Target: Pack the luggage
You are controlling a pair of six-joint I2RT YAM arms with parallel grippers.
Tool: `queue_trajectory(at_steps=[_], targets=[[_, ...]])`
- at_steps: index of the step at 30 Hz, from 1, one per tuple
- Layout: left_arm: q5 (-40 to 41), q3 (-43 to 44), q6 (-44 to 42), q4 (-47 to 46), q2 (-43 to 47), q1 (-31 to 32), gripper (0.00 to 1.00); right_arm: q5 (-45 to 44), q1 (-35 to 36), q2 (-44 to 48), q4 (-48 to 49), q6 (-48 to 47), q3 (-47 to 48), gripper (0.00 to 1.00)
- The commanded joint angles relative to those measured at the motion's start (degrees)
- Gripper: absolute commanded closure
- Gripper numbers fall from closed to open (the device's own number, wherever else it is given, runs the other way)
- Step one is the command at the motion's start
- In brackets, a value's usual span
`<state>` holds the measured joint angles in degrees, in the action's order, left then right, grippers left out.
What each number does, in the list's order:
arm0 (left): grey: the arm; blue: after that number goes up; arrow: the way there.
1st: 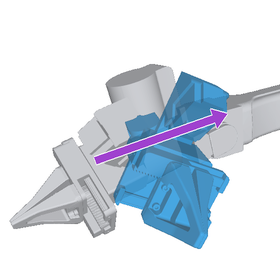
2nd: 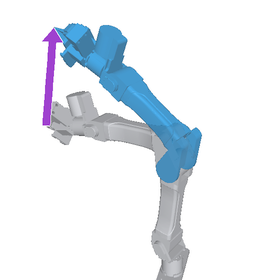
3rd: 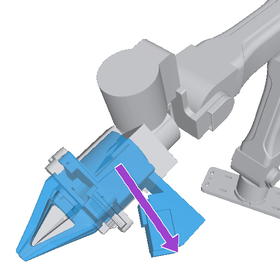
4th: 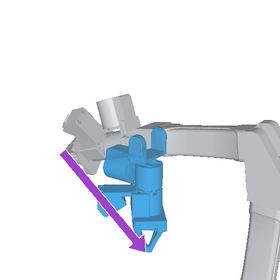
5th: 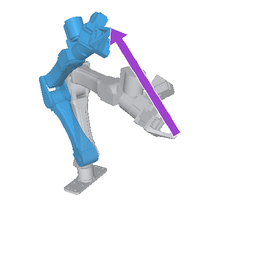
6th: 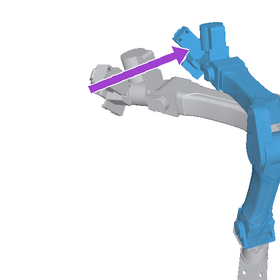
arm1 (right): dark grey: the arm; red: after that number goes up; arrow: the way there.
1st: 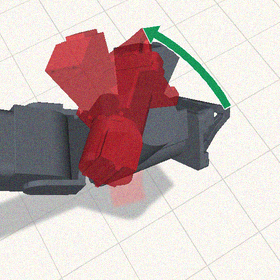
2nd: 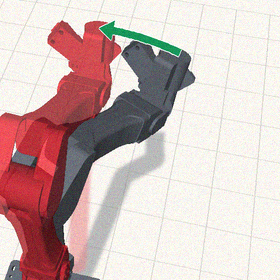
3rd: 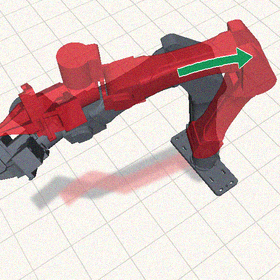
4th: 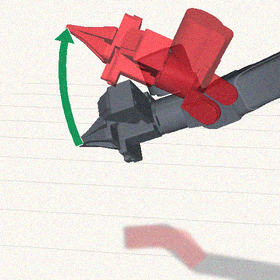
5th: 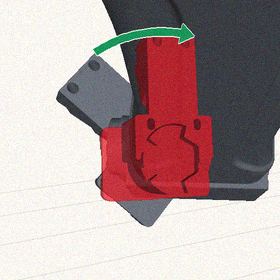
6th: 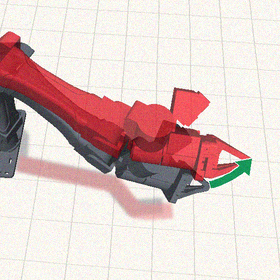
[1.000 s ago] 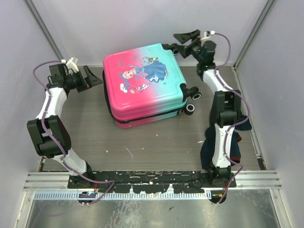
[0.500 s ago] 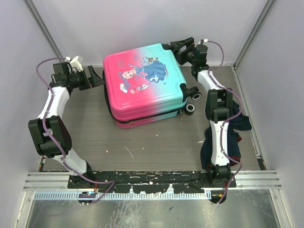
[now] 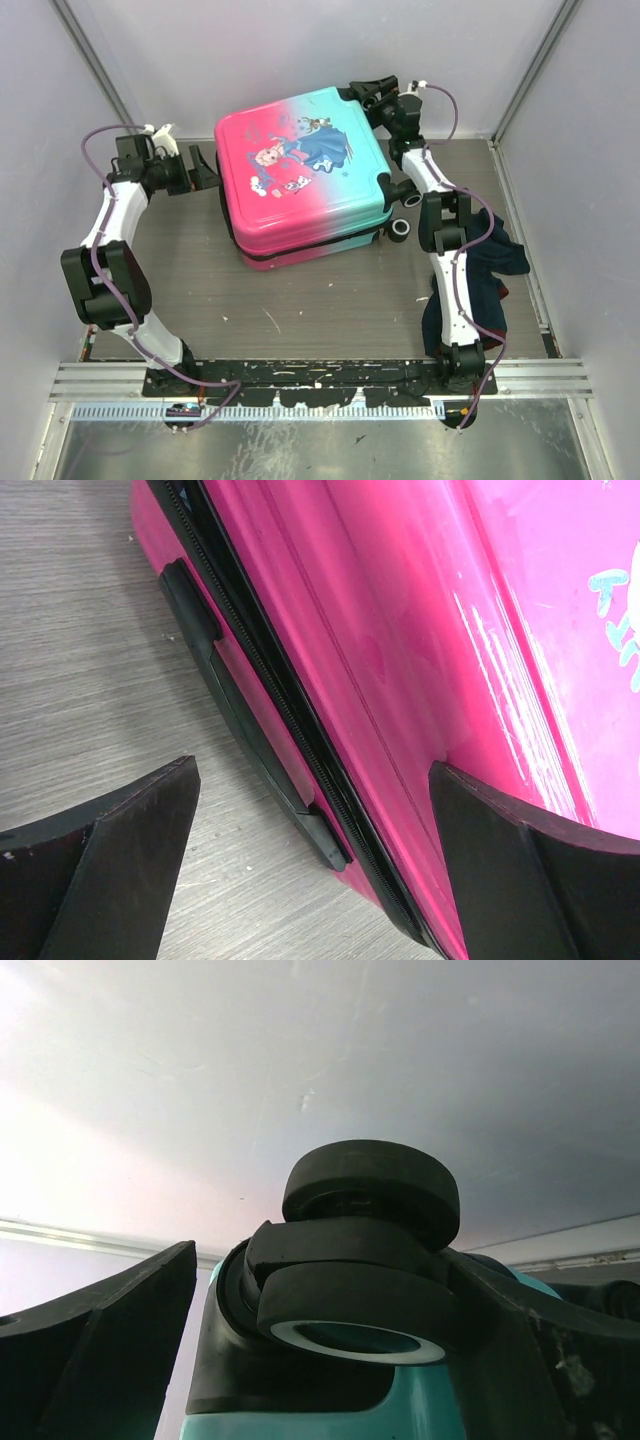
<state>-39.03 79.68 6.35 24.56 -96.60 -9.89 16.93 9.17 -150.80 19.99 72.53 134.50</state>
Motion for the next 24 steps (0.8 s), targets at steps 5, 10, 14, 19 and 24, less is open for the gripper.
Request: queue_trajectory(at_steps=[5,10,14,19,24], targets=[[-4.3,-0.3,6.7,-8.1,3.7,0.6,0.00,2.0,3.8,8.5,16.1,1.9,5.1,0.01],[0.0,-0.2,6.0,-6.8,3.6,0.4,0.00,0.4,4.4,5.8,12.2,-1.7,4.7,0.01],[5.7,0.2,7.2,-5.5,2.1,-0.4,0.00,-0.2,4.1,1.4,9.0,-6.8,4.0,0.01],[11.2,-0.2,9.1,-4.0,0.5,-2.7,0.00,1.0,2.9,1.8,8.1,-11.2,-2.4,0.00],[15.9,-1.5,8.5,-1.8,-0.4,-3.0,0.01,3.4,-0.7,6.2,0.8,-14.4,-10.9,0.00]])
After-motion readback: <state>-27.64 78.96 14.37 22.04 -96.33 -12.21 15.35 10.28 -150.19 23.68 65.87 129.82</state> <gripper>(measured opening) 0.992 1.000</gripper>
